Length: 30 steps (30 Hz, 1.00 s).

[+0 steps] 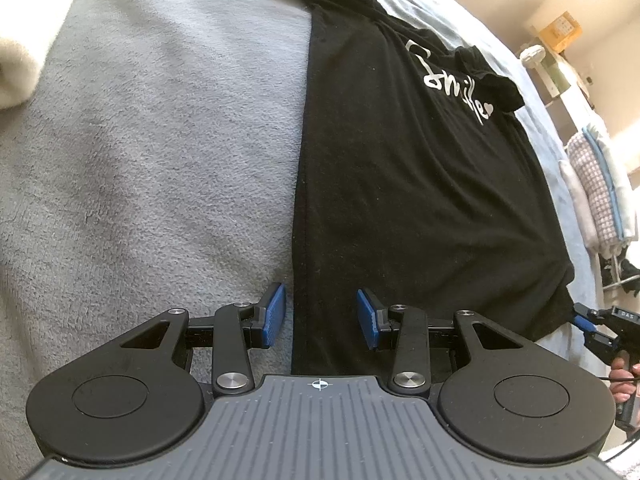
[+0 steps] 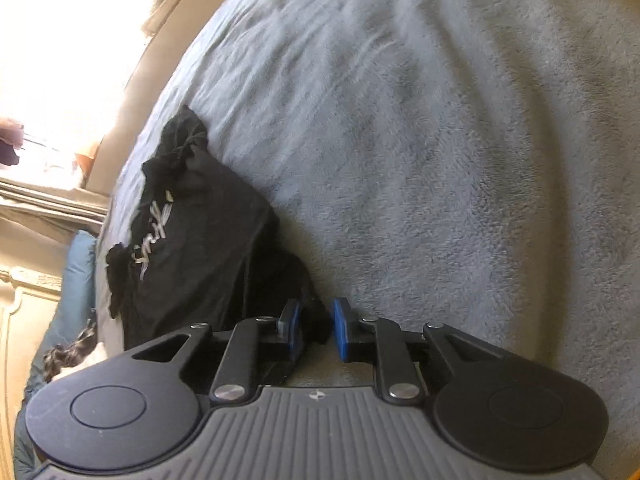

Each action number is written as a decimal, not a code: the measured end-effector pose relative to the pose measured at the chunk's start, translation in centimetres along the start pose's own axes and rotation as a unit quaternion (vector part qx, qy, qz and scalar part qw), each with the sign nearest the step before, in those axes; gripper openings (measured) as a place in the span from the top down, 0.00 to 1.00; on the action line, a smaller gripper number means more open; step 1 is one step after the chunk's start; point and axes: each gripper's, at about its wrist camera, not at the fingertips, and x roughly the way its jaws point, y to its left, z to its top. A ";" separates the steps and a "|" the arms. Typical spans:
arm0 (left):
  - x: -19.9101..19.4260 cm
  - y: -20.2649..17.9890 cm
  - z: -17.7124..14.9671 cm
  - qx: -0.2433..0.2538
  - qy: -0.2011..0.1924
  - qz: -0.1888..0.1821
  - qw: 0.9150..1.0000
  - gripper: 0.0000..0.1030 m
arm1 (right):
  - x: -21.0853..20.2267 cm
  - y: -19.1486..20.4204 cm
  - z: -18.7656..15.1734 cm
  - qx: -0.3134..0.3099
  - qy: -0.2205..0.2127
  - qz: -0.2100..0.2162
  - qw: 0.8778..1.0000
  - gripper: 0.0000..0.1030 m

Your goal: Fold clothes

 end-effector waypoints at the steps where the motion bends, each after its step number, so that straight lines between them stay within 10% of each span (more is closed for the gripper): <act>1: 0.0 0.0 0.0 0.000 0.000 0.000 1.000 0.62 | 0.2 0.0 0.0 -0.001 -0.001 -0.003 1.000 0.82; 5: -0.1 -0.1 -0.1 0.000 -0.002 0.001 1.000 0.62 | 0.5 4.5 -0.6 -0.113 -0.039 -0.008 0.993 0.95; 7: 0.0 -0.1 0.0 0.002 -0.001 0.003 1.000 0.62 | 1.0 9.1 -2.2 -0.239 -0.051 -0.013 0.970 0.95; 13: 0.0 -0.3 0.1 0.006 -0.001 0.008 1.000 0.62 | 5.3 17.6 -11.3 -0.553 0.005 -0.039 0.832 0.87; 22: 0.1 0.0 0.1 0.002 0.000 0.001 1.000 0.62 | 3.7 13.7 -7.0 -0.335 0.036 0.009 0.941 0.84; 30: 0.1 0.2 0.1 -0.002 0.000 -0.004 1.000 0.62 | 3.4 10.1 -3.3 -0.123 0.063 0.054 0.989 0.76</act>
